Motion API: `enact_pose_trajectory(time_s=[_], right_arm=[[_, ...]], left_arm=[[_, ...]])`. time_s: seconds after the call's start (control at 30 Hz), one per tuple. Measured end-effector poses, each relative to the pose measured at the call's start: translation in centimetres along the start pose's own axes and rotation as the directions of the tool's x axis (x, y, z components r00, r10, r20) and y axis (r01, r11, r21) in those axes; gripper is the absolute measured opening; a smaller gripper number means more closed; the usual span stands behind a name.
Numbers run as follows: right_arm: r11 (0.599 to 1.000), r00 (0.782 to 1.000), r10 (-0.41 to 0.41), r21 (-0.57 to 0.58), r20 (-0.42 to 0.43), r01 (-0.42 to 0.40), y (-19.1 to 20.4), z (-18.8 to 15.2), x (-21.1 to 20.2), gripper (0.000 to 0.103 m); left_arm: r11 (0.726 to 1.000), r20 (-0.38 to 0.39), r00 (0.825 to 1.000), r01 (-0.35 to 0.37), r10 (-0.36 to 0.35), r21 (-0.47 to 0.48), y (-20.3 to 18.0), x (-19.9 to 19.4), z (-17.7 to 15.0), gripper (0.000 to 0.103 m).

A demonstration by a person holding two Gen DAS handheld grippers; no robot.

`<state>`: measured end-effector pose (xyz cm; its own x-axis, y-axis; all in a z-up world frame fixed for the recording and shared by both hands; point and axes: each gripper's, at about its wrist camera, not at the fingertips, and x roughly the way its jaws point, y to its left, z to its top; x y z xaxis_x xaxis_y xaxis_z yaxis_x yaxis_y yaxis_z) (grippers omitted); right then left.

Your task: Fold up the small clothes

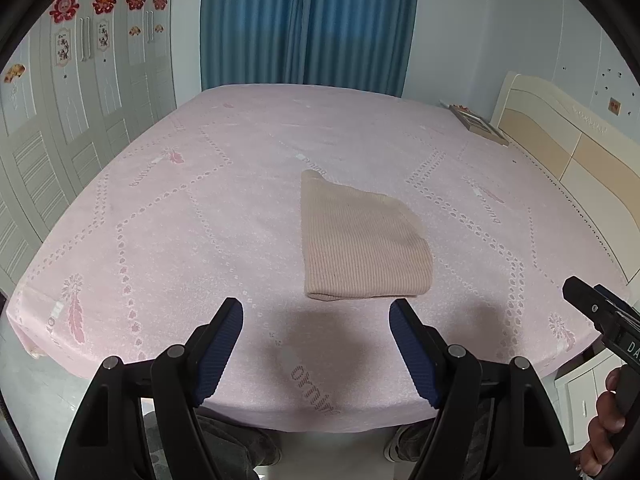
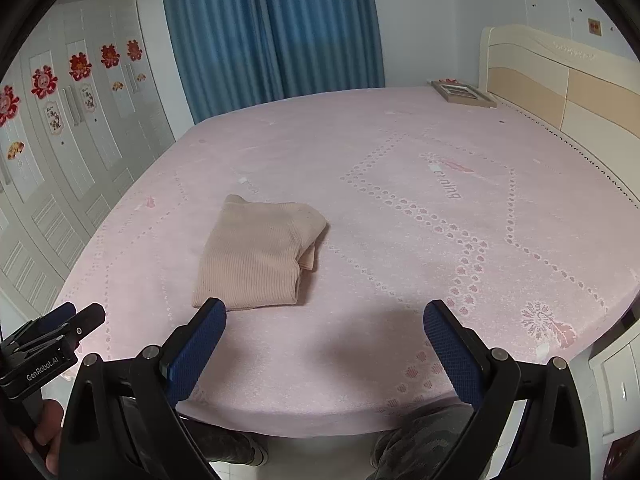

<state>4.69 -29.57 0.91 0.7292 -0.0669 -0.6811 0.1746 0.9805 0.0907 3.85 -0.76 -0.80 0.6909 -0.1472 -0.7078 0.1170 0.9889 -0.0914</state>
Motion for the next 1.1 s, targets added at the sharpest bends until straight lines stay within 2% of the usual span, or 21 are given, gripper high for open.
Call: enact_pose_trajectory(time_s=[1.1], right_arm=[[1.000,1.000,-0.021,-0.020,0.001,0.021,0.59,-0.07,-0.58,0.098]], left_arm=[[1.000,0.015,1.000,0.000,0.000,-0.001,0.06,-0.63,0.18,0.075]])
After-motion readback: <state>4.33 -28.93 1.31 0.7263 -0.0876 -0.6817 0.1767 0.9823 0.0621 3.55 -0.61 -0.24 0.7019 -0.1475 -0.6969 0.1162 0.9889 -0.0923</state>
